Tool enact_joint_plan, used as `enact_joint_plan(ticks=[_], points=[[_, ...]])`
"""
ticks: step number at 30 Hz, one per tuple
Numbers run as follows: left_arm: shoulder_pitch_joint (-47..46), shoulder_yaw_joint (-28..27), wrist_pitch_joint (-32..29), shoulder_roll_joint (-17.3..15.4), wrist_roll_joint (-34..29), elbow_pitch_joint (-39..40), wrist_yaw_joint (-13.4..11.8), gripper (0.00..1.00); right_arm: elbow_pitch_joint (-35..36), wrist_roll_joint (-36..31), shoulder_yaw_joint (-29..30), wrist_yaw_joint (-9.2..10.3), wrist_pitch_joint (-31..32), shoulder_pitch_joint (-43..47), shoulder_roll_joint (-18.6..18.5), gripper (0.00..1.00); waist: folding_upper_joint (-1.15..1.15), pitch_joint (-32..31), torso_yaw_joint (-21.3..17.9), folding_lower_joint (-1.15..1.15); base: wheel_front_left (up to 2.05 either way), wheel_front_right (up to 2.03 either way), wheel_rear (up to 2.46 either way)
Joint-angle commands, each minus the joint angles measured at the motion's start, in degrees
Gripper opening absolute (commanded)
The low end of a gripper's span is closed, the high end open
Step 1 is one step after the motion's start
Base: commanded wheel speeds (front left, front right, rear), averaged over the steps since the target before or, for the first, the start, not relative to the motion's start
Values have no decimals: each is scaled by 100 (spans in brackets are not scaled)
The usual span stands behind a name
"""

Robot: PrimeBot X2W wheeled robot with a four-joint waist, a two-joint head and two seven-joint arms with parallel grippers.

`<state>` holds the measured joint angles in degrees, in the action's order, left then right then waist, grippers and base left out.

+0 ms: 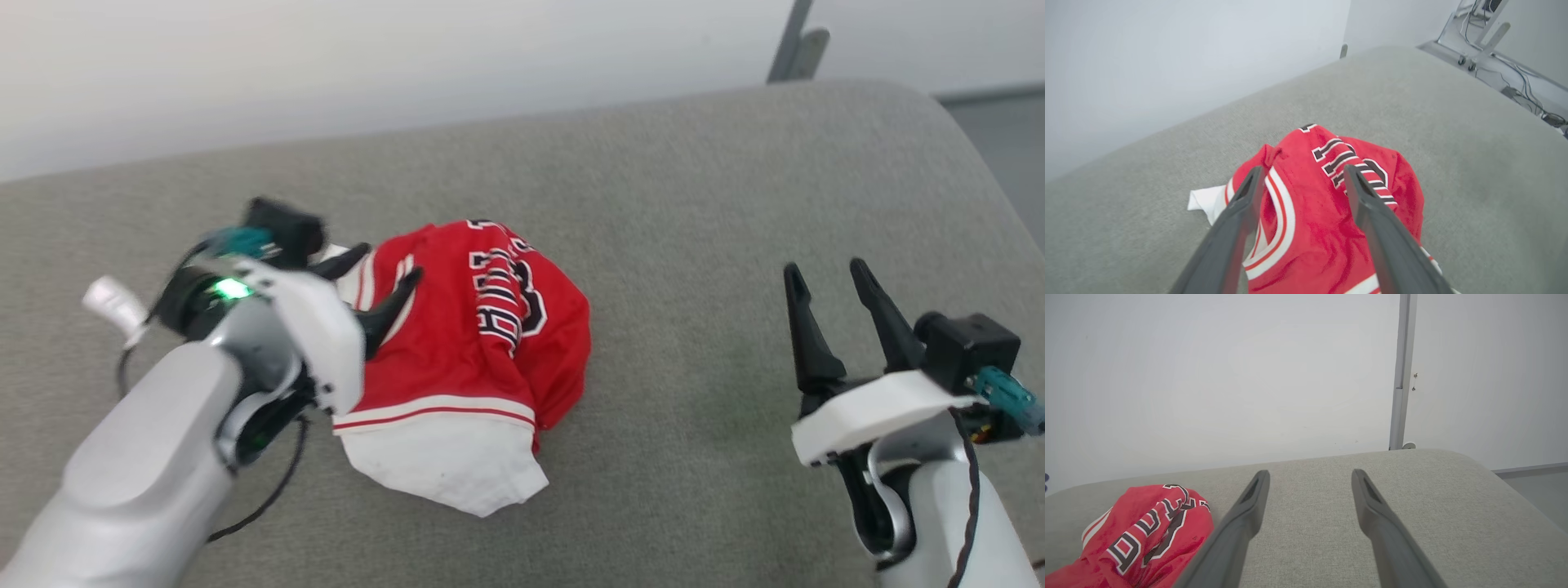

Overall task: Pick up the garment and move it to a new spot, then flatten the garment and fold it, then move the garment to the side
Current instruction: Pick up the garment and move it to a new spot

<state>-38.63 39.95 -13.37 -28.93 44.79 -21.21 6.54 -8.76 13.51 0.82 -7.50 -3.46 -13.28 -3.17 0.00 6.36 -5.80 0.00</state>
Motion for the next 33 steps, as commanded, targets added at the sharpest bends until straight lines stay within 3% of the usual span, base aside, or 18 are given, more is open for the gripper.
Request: enact_joint_plan(ticks=[1,12,19,26,33], points=[[220,-128,283,-112,-43,121,-90,100,-12,-97,26,2,21,98,-74,100,0,-225,162,0,0,0,0],[1904,-1036,2147,-945,-96,1272,-984,100,-24,-13,165,2,80,544,-180,100,0,-735,469,0,0,0,0],[2823,-1462,2691,-1132,28,1667,-1315,100,21,-32,241,2,97,698,-189,100,0,-822,627,0,0,0,0],[3730,-1987,2856,-1008,-92,1899,-1473,100,45,-63,212,2,129,800,-187,100,0,-884,757,0,0,0,0],[4493,-2838,2861,-462,-566,2179,-1317,100,79,-67,204,2,135,894,-173,100,0,-919,863,0,0,0,0]])
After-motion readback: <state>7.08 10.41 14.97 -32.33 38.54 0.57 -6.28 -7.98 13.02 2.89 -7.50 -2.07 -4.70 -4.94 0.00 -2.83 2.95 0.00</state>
